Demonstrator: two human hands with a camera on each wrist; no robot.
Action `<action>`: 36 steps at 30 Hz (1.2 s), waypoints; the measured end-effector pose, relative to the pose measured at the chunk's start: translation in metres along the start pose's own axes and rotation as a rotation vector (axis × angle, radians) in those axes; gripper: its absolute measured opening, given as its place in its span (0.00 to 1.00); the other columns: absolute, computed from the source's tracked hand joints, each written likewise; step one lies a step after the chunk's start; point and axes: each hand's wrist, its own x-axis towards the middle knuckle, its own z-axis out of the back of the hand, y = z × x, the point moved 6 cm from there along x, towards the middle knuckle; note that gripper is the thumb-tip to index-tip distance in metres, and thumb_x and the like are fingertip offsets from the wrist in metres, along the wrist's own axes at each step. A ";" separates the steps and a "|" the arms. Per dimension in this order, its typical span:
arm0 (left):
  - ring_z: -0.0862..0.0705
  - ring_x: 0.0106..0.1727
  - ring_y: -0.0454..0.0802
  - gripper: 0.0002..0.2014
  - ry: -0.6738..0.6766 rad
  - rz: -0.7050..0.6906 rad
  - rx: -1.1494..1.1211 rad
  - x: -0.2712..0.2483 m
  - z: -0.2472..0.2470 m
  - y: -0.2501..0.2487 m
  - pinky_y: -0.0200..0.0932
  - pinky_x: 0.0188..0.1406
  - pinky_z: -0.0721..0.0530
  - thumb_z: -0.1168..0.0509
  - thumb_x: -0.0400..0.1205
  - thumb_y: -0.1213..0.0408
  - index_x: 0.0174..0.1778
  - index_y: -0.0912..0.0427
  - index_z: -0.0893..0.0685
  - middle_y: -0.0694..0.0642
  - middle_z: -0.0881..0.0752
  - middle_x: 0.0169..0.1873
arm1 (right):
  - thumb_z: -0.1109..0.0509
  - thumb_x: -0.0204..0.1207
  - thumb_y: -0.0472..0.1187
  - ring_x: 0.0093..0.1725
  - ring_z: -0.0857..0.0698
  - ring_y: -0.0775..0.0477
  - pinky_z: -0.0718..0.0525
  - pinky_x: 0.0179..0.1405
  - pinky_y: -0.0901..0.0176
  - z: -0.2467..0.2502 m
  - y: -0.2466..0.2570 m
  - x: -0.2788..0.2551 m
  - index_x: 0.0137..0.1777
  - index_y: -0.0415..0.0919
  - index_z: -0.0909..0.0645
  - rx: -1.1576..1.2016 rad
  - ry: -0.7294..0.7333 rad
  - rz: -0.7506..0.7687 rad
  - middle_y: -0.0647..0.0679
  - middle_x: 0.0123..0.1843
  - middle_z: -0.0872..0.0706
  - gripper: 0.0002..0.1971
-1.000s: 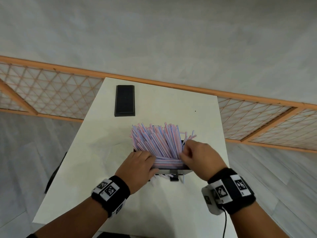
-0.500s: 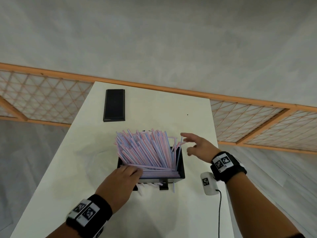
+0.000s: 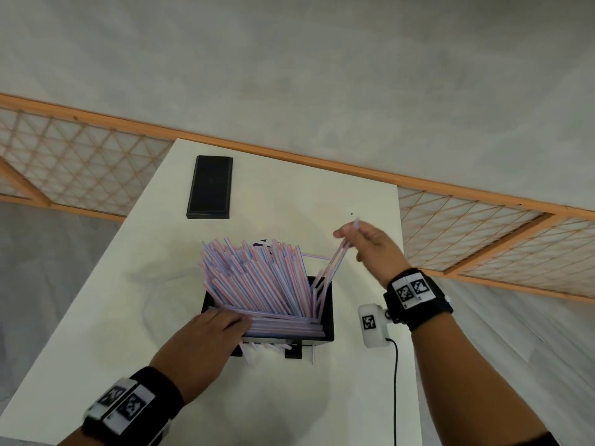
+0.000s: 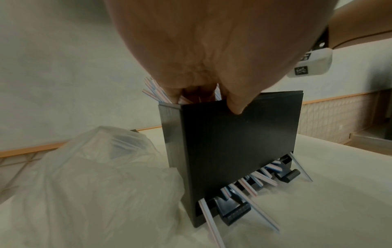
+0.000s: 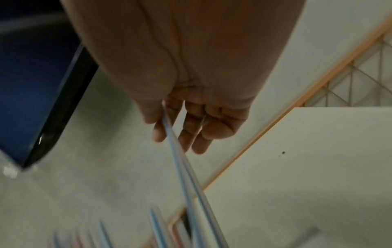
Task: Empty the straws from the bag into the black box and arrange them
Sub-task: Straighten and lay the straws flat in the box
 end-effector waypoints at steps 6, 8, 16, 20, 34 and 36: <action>0.12 0.55 0.53 0.22 -0.075 -0.022 -0.005 -0.002 0.008 -0.005 0.46 0.57 0.11 0.33 0.77 0.61 0.68 0.54 0.13 0.51 0.12 0.59 | 0.42 0.91 0.50 0.56 0.09 0.36 0.13 0.57 0.45 0.040 -0.001 0.039 0.47 0.42 0.18 0.465 -0.211 -0.108 0.38 0.54 0.07 0.17; 0.13 0.60 0.54 0.23 -0.102 -0.005 -0.040 -0.006 0.008 -0.007 0.47 0.65 0.15 0.42 0.81 0.57 0.71 0.55 0.14 0.53 0.13 0.62 | 0.43 0.91 0.50 0.55 0.09 0.30 0.12 0.57 0.42 0.038 -0.017 0.060 0.47 0.40 0.20 0.533 -0.209 -0.198 0.37 0.44 0.09 0.17; 0.17 0.71 0.56 0.22 -0.229 0.092 -0.203 -0.029 0.026 -0.019 0.54 0.77 0.26 0.46 0.91 0.54 0.71 0.60 0.14 0.57 0.16 0.69 | 0.43 0.91 0.52 0.32 0.15 0.40 0.08 0.48 0.41 -0.016 -0.064 0.109 0.42 0.38 0.22 0.578 -0.088 -0.550 0.44 0.30 0.20 0.21; 0.17 0.73 0.54 0.23 -0.178 0.164 -0.220 -0.044 0.019 -0.012 0.55 0.80 0.30 0.46 0.88 0.52 0.72 0.57 0.14 0.55 0.18 0.72 | 0.40 0.88 0.54 0.23 0.31 0.50 0.24 0.26 0.59 -0.016 -0.059 0.133 0.44 0.42 0.20 0.418 -0.098 -0.514 0.49 0.30 0.24 0.18; 0.15 0.59 0.48 0.14 -0.222 0.270 -0.372 -0.059 0.049 -0.015 0.46 0.63 0.20 0.40 0.88 0.54 0.61 0.51 0.12 0.46 0.16 0.60 | 0.37 0.83 0.47 0.63 0.17 0.31 0.17 0.62 0.38 -0.107 -0.131 0.113 0.70 0.39 0.26 -1.090 0.485 -0.126 0.36 0.68 0.23 0.20; 0.17 0.47 0.49 0.10 -0.220 0.292 -0.368 -0.060 0.054 -0.016 0.48 0.49 0.20 0.40 0.87 0.55 0.52 0.51 0.13 0.45 0.17 0.48 | 0.38 0.83 0.45 0.62 0.17 0.30 0.16 0.61 0.38 -0.107 -0.137 0.111 0.69 0.38 0.25 -1.112 0.463 -0.170 0.36 0.68 0.23 0.19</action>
